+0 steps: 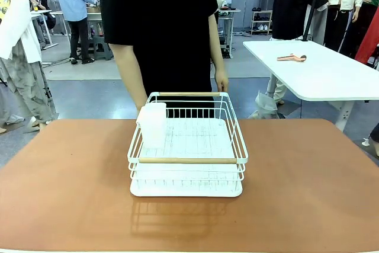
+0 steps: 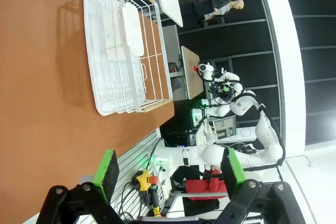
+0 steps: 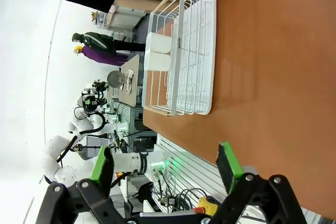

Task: Clean the table.
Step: Pick up the Lint Roller when the human hands it over.

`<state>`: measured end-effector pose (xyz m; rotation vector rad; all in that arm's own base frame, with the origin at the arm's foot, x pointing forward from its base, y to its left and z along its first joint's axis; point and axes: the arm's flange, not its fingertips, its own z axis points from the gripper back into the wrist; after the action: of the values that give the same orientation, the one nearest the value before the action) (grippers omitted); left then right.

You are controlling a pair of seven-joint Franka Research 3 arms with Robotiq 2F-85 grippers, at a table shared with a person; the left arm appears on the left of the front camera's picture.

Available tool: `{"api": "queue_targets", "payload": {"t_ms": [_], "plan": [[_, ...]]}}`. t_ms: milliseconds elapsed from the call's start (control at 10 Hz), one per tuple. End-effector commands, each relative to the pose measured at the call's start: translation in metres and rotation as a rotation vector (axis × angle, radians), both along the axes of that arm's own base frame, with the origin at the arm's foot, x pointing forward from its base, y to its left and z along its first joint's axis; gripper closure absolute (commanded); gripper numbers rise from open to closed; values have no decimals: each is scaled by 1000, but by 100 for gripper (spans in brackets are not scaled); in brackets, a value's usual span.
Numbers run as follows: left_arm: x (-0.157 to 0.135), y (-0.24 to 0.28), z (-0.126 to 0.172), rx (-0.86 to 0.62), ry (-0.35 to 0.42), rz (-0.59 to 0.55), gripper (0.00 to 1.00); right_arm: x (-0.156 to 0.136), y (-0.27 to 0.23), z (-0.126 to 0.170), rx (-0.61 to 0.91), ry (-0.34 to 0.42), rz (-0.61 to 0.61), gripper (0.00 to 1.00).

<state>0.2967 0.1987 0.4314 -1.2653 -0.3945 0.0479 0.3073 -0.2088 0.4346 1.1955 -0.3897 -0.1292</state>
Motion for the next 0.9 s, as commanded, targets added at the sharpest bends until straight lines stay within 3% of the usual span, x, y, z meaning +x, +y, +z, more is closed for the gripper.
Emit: {"api": "queue_targets", "payload": {"t_ms": [0, 800], "plan": [[-4, 2, 1, -9, -7, -8, 0, -2, 0, 4, 5, -12, 5, 0], [-4, 2, 1, -9, -7, -8, 0, -2, 0, 4, 5, -12, 5, 0]]}}
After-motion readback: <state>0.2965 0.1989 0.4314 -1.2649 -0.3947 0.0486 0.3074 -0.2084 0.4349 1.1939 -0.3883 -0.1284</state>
